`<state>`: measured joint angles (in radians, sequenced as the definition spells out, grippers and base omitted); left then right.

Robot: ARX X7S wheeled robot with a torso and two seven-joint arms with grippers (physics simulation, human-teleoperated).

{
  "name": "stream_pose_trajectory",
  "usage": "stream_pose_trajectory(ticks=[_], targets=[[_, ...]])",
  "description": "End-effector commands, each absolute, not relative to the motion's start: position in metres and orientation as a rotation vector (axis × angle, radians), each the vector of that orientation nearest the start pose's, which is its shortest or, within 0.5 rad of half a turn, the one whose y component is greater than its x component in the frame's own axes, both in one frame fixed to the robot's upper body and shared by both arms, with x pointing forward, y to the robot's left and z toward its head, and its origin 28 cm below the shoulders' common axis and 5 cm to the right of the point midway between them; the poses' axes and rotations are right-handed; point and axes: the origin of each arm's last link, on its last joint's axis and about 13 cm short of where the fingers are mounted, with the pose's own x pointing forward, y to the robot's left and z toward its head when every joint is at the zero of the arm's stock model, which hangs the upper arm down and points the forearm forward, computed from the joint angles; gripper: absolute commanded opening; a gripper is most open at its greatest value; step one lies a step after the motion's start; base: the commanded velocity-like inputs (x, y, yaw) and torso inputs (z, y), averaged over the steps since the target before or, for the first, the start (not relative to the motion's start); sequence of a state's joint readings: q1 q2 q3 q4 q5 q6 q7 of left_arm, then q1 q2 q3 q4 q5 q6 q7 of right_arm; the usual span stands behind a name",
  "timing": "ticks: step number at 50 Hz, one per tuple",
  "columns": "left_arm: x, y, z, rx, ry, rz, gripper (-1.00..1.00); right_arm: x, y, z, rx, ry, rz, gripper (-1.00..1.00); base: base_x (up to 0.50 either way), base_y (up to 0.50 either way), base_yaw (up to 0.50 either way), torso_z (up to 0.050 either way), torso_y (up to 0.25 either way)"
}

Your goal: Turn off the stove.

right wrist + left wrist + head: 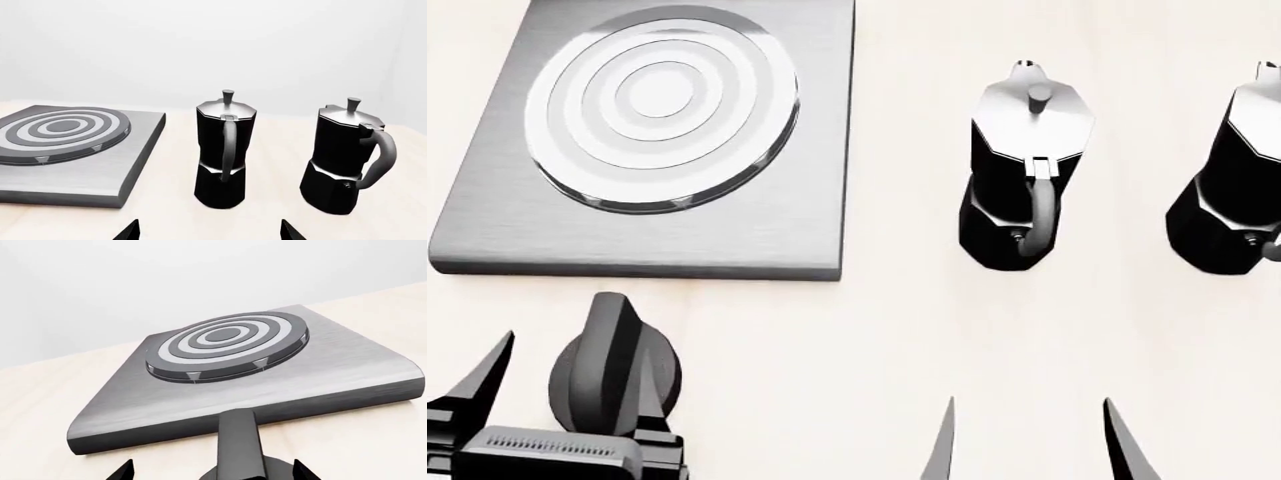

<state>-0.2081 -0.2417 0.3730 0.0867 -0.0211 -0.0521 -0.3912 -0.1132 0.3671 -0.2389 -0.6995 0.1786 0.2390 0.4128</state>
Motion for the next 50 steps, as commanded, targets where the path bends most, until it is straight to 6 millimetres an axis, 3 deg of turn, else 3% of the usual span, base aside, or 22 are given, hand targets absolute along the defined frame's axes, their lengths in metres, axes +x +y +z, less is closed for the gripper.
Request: stream_pose_trajectory(ticks=[1,19,50], targets=[[0.246,0.195,0.057,0.209,-0.203,0.052,1.0,0.164,-0.099,0.113,-0.063,-0.281,-0.013,1.0,0.0,0.0,0.0,0.0,0.0],[0.237,0.199,0.063,0.188,-0.213,0.074,1.0,0.164,-0.099,0.113,-0.063,-0.28,-0.015,1.0,0.0,0.0,0.0,0.0,0.0],[0.227,0.216,0.055,0.181,-0.177,0.148,1.0,0.164,-0.098,0.113,-0.062,-0.274,-0.013,1.0,0.0,0.0,0.0,0.0,0.0]])
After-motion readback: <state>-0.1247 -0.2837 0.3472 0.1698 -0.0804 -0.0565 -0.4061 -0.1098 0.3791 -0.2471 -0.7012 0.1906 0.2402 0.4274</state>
